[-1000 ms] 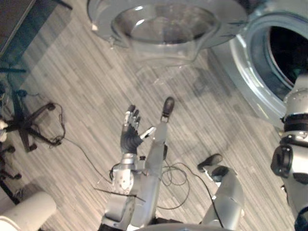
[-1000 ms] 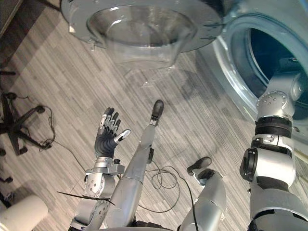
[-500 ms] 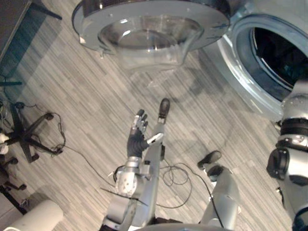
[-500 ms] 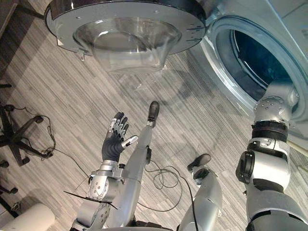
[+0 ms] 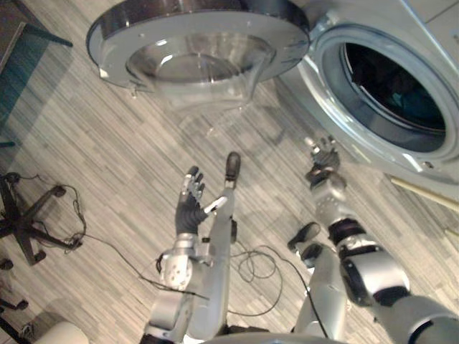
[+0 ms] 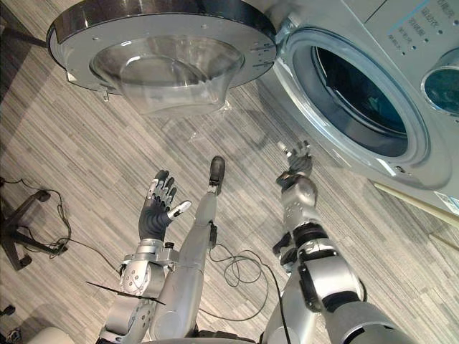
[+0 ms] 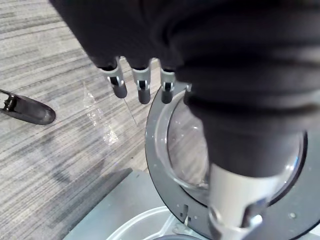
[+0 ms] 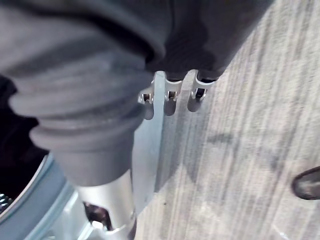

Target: Pick up the laundry basket with both hands and put the clothes into the washing machine.

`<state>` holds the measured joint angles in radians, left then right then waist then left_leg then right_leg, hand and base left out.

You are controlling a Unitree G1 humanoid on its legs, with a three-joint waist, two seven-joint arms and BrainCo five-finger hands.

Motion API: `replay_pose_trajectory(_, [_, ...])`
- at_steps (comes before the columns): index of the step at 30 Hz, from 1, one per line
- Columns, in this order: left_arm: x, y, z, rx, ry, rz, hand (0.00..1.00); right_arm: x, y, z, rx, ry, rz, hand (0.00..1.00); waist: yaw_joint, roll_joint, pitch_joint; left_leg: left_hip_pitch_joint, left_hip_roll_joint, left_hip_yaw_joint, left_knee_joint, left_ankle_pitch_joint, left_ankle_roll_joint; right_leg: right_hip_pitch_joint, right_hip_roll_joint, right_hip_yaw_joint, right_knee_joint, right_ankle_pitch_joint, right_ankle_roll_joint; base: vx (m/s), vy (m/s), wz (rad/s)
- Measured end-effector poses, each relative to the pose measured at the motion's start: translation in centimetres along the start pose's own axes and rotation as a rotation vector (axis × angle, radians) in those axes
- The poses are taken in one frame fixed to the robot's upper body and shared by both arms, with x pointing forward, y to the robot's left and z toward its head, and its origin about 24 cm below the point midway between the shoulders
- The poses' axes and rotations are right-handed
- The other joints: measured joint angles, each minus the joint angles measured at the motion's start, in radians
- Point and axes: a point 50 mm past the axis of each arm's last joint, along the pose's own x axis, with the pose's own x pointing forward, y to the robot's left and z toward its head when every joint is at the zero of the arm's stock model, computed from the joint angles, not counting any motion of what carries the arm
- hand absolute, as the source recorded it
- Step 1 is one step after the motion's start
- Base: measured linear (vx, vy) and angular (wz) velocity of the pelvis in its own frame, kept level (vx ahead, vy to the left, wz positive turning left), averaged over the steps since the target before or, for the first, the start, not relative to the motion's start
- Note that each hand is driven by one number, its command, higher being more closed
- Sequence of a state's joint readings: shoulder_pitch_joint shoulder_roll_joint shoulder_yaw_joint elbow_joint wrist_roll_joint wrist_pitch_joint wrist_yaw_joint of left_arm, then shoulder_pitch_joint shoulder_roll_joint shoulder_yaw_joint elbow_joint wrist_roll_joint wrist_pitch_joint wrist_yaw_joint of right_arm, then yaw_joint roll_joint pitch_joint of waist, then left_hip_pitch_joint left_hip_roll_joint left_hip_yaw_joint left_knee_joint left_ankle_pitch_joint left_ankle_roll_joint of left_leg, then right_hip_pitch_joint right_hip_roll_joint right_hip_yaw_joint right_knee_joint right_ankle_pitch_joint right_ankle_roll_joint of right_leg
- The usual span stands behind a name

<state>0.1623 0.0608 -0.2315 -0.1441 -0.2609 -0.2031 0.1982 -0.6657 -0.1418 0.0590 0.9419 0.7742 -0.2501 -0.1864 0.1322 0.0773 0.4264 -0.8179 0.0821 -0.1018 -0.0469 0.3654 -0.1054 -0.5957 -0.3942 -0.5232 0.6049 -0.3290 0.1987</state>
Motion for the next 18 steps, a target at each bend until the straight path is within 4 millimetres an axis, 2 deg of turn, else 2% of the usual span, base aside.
replay_pose_trajectory(1, [0.0, 0.2, -0.3, 0.006, 0.012, 0.009, 0.0, -0.7, -0.4, -1.7, -0.017, 0.043, 0.002, 0.0, -0.003, -0.003, -0.001, 0.011, 0.003, 0.002, -0.002, -0.001, -0.001, 0.013, 0.005, 0.0, -0.01, 0.003, 0.0, 0.01, -0.003, -0.07])
replay_pose_trajectory(3, [0.2, 0.6, -1.0, 0.045, 0.037, 0.016, 0.0, -3.3, -2.6, -6.4, -0.103, 0.186, -0.018, 0.0, -0.01, -0.022, -0.009, 0.048, 0.006, 0.004, -0.008, -0.007, -0.008, 0.051, 0.01, 0.001, -0.025, 0.005, 0.0, 0.0, -0.007, -0.03])
replay_pose_trajectory(4, [0.2, 0.7, -1.1, 0.057, 0.042, 0.02, 0.0, -4.0, -3.2, -7.5, -0.115, 0.221, -0.027, 0.0, -0.01, -0.027, -0.009, 0.061, 0.006, 0.004, -0.008, -0.01, -0.011, 0.064, 0.013, 0.001, -0.031, 0.005, 0.0, 0.01, -0.032, -0.01])
replay_pose_trajectory(6, [0.1, 1.3, -1.9, 0.091, 0.076, 0.036, 0.0, -7.5, -6.0, -11.5, -0.166, 0.36, -0.077, 0.0, -0.013, -0.047, -0.013, 0.111, 0.009, 0.003, -0.008, -0.023, -0.018, 0.124, 0.028, -0.002, -0.053, 0.005, 0.0, 0.0, -0.04, 0.0])
replay_pose_trajectory(7, [0.1, 1.5, -2.2, 0.101, 0.088, 0.043, 0.0, -8.5, -6.6, -12.3, -0.177, 0.394, -0.084, 0.0, -0.014, -0.053, -0.015, 0.126, 0.011, 0.003, -0.008, -0.027, -0.02, 0.138, 0.03, -0.003, -0.059, 0.005, 0.0, 0.0, -0.06, 0.0])
replay_pose_trajectory(9, [-0.2, 2.6, -3.3, 0.148, 0.146, 0.077, 0.0, -11.9, -8.9, -14.9, -0.24, 0.509, -0.109, 0.0, -0.033, -0.079, -0.029, 0.193, 0.017, 0.001, -0.008, -0.041, -0.026, 0.215, 0.043, -0.013, -0.086, 0.005, 0.0, 0.0, -0.079, 0.06])
replay_pose_trajectory(10, [-0.3, 3.0, -3.6, 0.162, 0.163, 0.086, 0.0, -12.6, -9.3, -15.4, -0.257, 0.533, -0.108, 0.0, -0.038, -0.088, -0.034, 0.212, 0.018, 0.001, -0.008, -0.045, -0.028, 0.237, 0.044, -0.017, -0.091, 0.005, 0.0, -0.01, -0.088, 0.06])
replay_pose_trajectory(11, [-0.5, 3.5, -4.3, 0.192, 0.197, 0.092, 0.0, -13.9, -10.1, -16.0, -0.281, 0.565, -0.102, 0.0, -0.043, -0.107, -0.047, 0.251, 0.022, 0.002, -0.007, -0.062, -0.038, 0.28, 0.051, -0.02, -0.105, 0.003, -0.002, 0.0, -0.091, 0.0])
replay_pose_trajectory(14, [-1.3, 4.6, -6.1, 0.247, 0.288, 0.113, 0.0, -15.7, -12.1, -16.3, -0.344, 0.592, -0.103, 0.0, -0.061, -0.14, -0.098, 0.324, 0.029, -0.004, -0.007, -0.079, -0.048, 0.367, 0.069, -0.027, -0.134, -0.006, -0.005, 0.0, -0.107, 0.08])
replay_pose_trajectory(18, [-2.8, 5.7, -8.5, 0.302, 0.419, 0.12, 0.0, -17.0, -14.7, -16.2, -0.348, 0.634, -0.173, 0.0, -0.064, -0.133, -0.163, 0.379, 0.041, -0.044, -0.014, -0.073, -0.043, 0.475, 0.113, -0.072, -0.201, -0.004, -0.007, 0.01, -0.083, 0.27])
